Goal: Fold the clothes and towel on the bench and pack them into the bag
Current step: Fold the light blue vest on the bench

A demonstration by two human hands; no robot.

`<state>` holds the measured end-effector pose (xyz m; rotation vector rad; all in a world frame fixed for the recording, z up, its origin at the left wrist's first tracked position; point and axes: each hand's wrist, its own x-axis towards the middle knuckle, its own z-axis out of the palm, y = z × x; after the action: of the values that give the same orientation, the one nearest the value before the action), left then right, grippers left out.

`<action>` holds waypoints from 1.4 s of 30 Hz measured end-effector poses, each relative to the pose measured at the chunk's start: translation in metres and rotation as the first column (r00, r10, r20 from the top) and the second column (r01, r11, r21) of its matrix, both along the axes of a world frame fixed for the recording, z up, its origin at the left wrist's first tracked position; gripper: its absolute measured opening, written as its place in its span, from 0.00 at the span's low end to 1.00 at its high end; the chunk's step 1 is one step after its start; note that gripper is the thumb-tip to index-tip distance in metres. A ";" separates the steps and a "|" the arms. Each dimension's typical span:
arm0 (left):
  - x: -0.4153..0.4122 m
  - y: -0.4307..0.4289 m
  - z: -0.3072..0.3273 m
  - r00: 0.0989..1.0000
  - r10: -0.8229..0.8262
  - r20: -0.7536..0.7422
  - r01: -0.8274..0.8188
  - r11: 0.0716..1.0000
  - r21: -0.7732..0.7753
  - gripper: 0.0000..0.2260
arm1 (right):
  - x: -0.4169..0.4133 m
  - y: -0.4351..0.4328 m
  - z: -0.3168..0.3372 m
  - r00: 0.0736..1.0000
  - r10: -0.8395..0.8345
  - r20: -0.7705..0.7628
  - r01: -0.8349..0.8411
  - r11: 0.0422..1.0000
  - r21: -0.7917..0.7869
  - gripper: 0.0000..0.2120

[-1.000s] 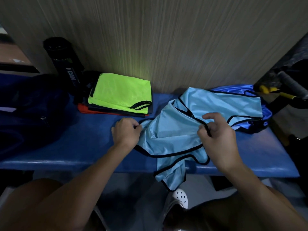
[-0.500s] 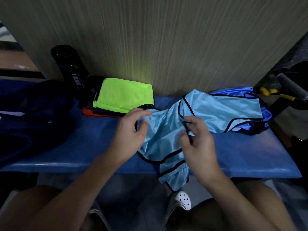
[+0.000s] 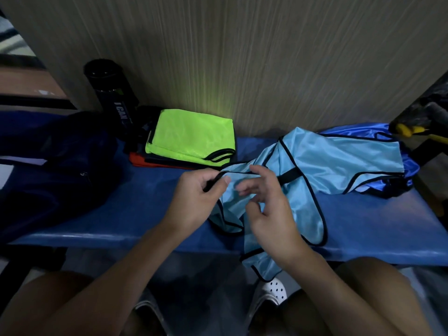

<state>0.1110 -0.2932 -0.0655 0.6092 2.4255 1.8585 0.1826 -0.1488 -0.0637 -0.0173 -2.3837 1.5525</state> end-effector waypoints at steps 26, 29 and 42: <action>0.015 0.036 -0.010 0.999 -0.001 0.050 -0.004 0.996 0.087 0.03 | 0.029 0.099 -0.033 0.834 -0.480 0.270 0.416 0.870 0.263 0.11; 0.018 0.039 -0.010 0.998 -0.019 0.052 0.015 0.997 0.079 0.05 | 0.028 0.090 -0.021 0.868 -0.434 0.241 0.453 0.891 -0.028 0.12; 0.026 0.050 -0.011 0.988 -0.137 -0.069 0.140 0.989 0.038 0.15 | 0.021 0.045 0.008 0.978 -0.117 0.173 0.187 0.859 -0.476 0.13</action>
<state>0.1369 -0.2428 -0.0768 0.8327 2.3207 1.8678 0.2039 -0.1037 -0.0556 -0.4248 -1.9515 2.0876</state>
